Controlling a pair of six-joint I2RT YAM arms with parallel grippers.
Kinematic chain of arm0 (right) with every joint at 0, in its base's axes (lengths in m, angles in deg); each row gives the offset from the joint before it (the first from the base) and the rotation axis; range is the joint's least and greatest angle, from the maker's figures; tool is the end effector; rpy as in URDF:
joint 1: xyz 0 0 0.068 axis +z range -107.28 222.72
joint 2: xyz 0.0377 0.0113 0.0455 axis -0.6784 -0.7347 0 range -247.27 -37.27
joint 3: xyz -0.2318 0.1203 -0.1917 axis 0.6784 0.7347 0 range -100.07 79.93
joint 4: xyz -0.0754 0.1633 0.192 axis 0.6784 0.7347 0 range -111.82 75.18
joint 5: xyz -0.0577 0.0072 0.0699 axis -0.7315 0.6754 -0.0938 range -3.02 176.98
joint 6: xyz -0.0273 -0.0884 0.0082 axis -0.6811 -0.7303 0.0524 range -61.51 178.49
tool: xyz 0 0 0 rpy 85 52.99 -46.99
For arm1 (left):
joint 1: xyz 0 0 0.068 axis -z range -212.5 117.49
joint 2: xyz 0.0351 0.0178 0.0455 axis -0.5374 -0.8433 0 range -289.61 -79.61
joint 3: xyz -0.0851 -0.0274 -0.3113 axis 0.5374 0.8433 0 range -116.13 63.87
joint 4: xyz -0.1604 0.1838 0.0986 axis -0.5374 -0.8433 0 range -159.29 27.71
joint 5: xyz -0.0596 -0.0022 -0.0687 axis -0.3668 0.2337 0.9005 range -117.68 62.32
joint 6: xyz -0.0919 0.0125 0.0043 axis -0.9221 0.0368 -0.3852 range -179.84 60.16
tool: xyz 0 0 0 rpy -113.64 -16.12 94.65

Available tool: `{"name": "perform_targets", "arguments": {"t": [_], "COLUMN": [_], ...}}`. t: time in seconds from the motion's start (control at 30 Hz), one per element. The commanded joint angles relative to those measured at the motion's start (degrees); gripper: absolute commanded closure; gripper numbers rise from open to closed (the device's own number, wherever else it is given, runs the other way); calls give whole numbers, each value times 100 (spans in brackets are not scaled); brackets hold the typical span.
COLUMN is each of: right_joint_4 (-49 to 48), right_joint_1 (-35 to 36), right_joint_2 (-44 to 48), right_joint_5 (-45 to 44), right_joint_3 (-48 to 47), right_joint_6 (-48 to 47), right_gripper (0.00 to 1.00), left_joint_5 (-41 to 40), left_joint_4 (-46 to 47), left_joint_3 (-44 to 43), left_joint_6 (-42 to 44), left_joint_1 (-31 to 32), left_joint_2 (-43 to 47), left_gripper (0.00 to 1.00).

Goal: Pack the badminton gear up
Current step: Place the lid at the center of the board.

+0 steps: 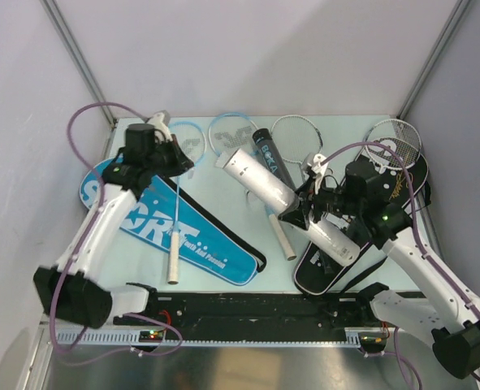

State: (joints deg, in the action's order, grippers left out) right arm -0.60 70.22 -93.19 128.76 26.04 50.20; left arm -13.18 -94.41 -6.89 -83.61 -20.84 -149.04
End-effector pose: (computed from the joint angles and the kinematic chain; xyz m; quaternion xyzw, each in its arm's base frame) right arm 0.1664 0.1494 0.3731 -0.4264 0.6822 0.3794 0.4570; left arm 0.2771 -0.0787 0.3963 -0.0289 0.8642 -0.2537 0.4336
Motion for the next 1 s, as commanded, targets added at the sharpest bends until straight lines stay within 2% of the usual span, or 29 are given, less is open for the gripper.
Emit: {"name": "perform_targets", "arguments": {"t": [0.0,0.2,0.3,0.47,0.77,0.97], "right_joint_4": [-1037,-1164,-1223,-1365,-1150,-1059], "right_joint_1": [-28,-37,-42,-44,-61,-61], "right_joint_2": [434,802,980,1352,1850,2292], "right_joint_5": [-848,-1646,-1697,-2002,-2353,-2511], "right_joint_3": [165,364,437,656,943,1023], "right_joint_6": [826,1259,1446,1686,1808,1972], "right_gripper": [55,55,55,54,52,52], "left_joint_5": [-1110,-1714,-2131,-2254,-2359,-2963], "left_joint_4": [132,363,574,741,890,1342], "left_joint_3": [-324,-558,-630,-738,-345,-42], "left_joint_6": [184,-12,56,-142,-433,376], "left_joint_1": [437,882,1125,1232,1402,2160], "left_joint_2": [-860,-2086,-2523,-3295,-3396,-2929], "left_gripper": [100,100,100,98,70,53]}}
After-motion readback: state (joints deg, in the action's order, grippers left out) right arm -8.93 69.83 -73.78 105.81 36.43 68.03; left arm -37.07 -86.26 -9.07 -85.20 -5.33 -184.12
